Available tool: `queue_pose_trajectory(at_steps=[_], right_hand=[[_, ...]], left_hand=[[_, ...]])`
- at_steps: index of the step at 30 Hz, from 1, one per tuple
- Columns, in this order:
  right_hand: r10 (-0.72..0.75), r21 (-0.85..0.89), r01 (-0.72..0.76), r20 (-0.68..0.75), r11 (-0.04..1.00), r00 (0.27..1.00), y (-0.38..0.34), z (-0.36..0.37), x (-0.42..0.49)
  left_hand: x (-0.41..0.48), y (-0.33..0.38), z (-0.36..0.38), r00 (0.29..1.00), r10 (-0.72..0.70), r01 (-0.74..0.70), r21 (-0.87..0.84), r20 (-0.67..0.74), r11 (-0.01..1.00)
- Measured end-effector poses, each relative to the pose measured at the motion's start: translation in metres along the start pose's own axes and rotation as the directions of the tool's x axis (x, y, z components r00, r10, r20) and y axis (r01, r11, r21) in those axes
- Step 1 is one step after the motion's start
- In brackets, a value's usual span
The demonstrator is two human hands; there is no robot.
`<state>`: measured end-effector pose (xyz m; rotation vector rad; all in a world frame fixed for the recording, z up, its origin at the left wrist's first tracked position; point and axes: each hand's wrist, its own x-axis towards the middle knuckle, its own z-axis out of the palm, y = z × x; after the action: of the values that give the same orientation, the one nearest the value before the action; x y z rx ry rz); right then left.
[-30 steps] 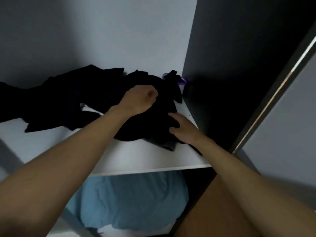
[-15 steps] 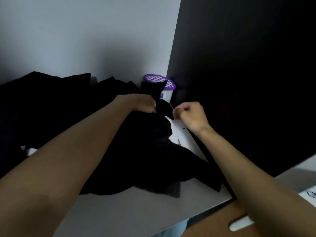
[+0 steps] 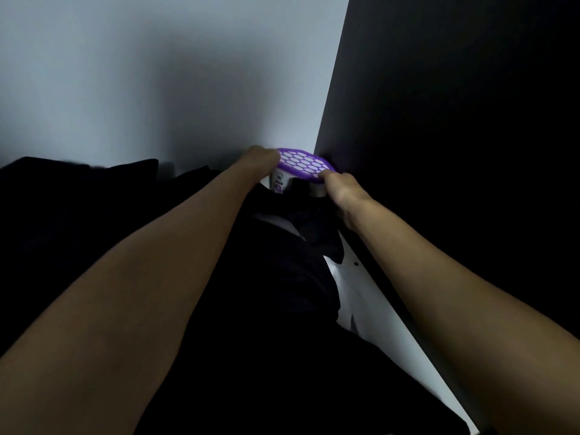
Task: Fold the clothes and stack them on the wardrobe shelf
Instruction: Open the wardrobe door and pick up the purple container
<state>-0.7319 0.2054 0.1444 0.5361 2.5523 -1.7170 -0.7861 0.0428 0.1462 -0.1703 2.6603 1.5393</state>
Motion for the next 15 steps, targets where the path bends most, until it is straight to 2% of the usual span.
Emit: queue_pose_trajectory(at_steps=[3,10,13,15], right_hand=[[0.031,0.056,-0.031,-0.01,0.998,0.999,0.004,0.003,0.011],[0.022,0.158,0.007,-0.184,0.987,0.983,0.013,0.02,0.02],[-0.024,0.221,0.072,-0.212,0.973,0.977,0.005,0.02,0.015],[-0.066,0.325,0.136,-0.216,0.936,0.974,-0.007,0.017,0.007]], left_hand=[[0.014,-0.015,0.016,0.996,-0.056,0.064,-0.134,0.064,0.989],[0.015,-0.017,0.012,0.99,0.0,0.036,-0.262,0.138,0.964],[0.007,-0.009,0.006,0.991,0.053,0.001,-0.398,0.125,0.917],[-0.003,0.006,0.0,0.991,0.09,-0.031,-0.474,0.102,0.88]])
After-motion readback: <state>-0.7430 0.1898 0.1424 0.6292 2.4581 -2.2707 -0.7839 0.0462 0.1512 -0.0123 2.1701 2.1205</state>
